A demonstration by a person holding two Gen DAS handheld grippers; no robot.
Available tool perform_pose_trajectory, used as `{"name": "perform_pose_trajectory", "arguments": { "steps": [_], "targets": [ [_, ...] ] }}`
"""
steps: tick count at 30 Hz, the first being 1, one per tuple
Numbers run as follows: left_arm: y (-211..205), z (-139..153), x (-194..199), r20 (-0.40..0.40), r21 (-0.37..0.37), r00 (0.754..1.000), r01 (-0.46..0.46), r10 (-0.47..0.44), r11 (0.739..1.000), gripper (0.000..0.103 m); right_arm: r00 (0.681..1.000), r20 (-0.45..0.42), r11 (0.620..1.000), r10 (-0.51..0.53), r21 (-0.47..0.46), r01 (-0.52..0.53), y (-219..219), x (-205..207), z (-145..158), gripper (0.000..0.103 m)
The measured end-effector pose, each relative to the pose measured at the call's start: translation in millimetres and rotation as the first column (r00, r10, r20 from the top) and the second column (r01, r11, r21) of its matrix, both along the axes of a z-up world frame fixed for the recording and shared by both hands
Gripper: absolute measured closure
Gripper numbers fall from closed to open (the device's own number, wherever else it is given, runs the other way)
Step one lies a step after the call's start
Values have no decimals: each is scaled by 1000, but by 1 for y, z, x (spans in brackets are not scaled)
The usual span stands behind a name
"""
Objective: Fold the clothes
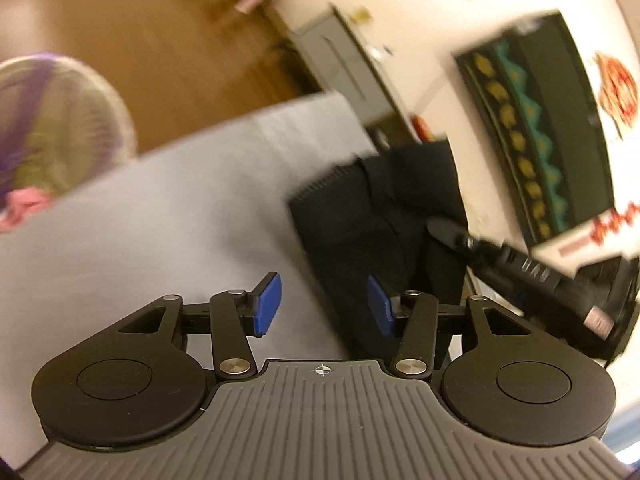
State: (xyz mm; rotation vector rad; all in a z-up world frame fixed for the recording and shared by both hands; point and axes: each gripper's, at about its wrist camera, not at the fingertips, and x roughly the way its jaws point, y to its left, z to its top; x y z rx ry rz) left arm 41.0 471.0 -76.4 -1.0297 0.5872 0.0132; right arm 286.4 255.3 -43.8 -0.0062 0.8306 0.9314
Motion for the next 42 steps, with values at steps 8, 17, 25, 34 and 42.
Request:
{"name": "perform_pose_trajectory", "arguments": {
  "steps": [8, 17, 25, 34, 42],
  "targets": [
    [-9, -7, 49, 111, -80, 994, 32, -23, 996, 53, 987, -163, 983, -12, 179, 42, -30, 28, 4, 101],
    [-22, 34, 22, 355, -78, 935, 27, 3, 997, 103, 986, -159, 983, -52, 164, 79, -44, 48, -1, 100],
    [-16, 37, -5, 161, 56, 963, -228, 217, 972, 103, 993, 116, 1000, 22, -11, -21, -9, 2, 2, 101],
    [0, 14, 30, 38, 42, 983, -182, 180, 982, 101, 986, 96, 990, 134, -60, -128, -11, -27, -19, 79],
    [-1, 7, 45, -9, 34, 990, -140, 141, 990, 91, 987, 147, 992, 65, -118, -47, 23, -23, -41, 54]
  ]
}}
